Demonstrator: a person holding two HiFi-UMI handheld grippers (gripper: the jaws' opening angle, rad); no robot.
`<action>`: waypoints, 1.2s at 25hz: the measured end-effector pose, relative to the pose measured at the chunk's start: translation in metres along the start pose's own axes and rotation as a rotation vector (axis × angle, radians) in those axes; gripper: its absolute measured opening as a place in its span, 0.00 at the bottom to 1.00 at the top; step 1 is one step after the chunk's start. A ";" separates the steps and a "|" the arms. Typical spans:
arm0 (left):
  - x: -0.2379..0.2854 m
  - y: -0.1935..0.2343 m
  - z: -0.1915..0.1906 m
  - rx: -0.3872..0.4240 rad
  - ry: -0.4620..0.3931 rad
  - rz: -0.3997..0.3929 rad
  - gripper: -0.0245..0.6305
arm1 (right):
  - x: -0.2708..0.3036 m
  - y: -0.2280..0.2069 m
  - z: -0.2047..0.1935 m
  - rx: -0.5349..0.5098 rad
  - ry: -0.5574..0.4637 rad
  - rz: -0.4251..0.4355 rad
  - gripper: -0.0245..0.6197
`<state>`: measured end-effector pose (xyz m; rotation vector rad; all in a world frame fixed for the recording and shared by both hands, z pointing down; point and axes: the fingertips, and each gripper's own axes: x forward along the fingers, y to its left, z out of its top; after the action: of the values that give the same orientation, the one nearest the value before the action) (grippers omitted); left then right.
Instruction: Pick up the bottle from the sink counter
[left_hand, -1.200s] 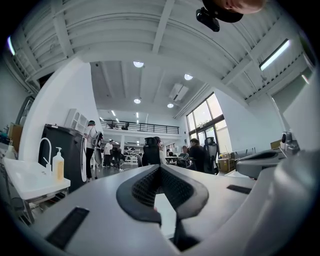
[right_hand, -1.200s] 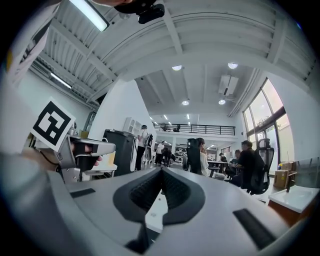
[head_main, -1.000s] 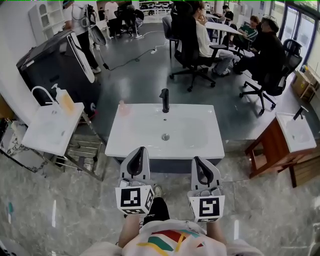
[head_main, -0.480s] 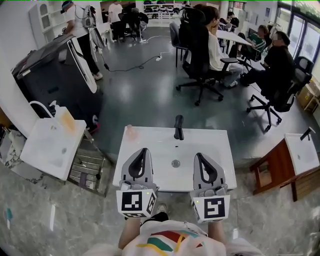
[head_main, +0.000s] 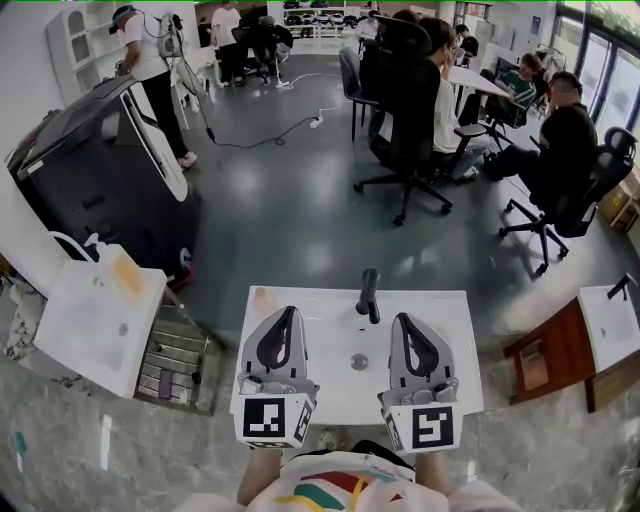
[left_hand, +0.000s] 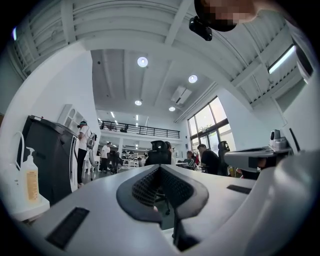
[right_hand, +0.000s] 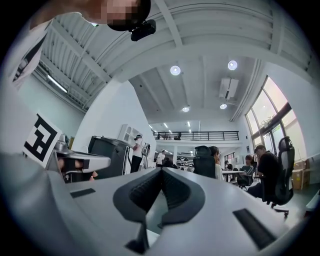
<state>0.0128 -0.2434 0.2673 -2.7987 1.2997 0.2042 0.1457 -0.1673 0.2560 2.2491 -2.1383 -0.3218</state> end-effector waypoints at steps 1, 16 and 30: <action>0.004 -0.001 -0.001 0.004 0.003 0.001 0.07 | 0.003 -0.003 0.000 0.003 -0.003 -0.002 0.05; 0.024 -0.029 0.010 0.058 -0.033 0.053 0.07 | 0.005 -0.035 -0.008 0.091 -0.052 0.075 0.05; 0.019 -0.032 0.014 0.083 -0.037 0.086 0.07 | 0.004 -0.035 -0.005 0.158 -0.078 0.151 0.06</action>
<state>0.0477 -0.2358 0.2505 -2.6609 1.3876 0.1989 0.1816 -0.1696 0.2552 2.1677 -2.4382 -0.2486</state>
